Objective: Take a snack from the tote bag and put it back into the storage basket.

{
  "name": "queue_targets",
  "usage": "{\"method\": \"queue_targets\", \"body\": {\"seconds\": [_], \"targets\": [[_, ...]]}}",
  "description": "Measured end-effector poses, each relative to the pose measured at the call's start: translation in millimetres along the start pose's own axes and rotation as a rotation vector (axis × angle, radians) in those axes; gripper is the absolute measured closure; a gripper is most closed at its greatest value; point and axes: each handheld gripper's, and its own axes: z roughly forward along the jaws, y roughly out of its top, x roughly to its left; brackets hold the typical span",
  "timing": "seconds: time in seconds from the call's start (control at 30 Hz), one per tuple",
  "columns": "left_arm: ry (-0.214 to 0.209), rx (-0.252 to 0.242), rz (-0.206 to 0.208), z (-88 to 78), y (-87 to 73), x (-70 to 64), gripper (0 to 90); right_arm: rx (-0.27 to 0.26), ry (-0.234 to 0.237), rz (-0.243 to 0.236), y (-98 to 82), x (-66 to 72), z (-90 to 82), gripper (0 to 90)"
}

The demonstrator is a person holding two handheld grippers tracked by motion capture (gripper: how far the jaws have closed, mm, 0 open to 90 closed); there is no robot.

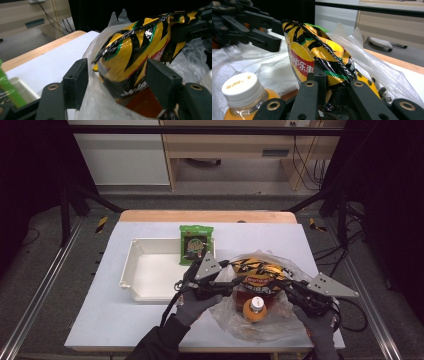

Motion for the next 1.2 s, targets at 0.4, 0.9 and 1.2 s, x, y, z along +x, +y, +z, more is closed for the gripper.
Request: {"method": "queue_targets", "body": {"seconds": [0.4,0.9,1.2], "targets": [[-0.044,-0.001,0.002,30.0,-5.5,5.8,37.9,0.031,-0.030,0.014,-8.0,-5.9,9.9,78.1],[-0.051,0.042,0.029,27.9,-4.7,-5.2,86.9,0.035,-0.145,0.002,-9.4,-1.3,15.4,46.4],[-0.058,0.004,-0.038,8.5,0.6,1.0,88.9,-0.004,-0.175,-0.009,-4.0,2.1,-10.0,30.3]]}}
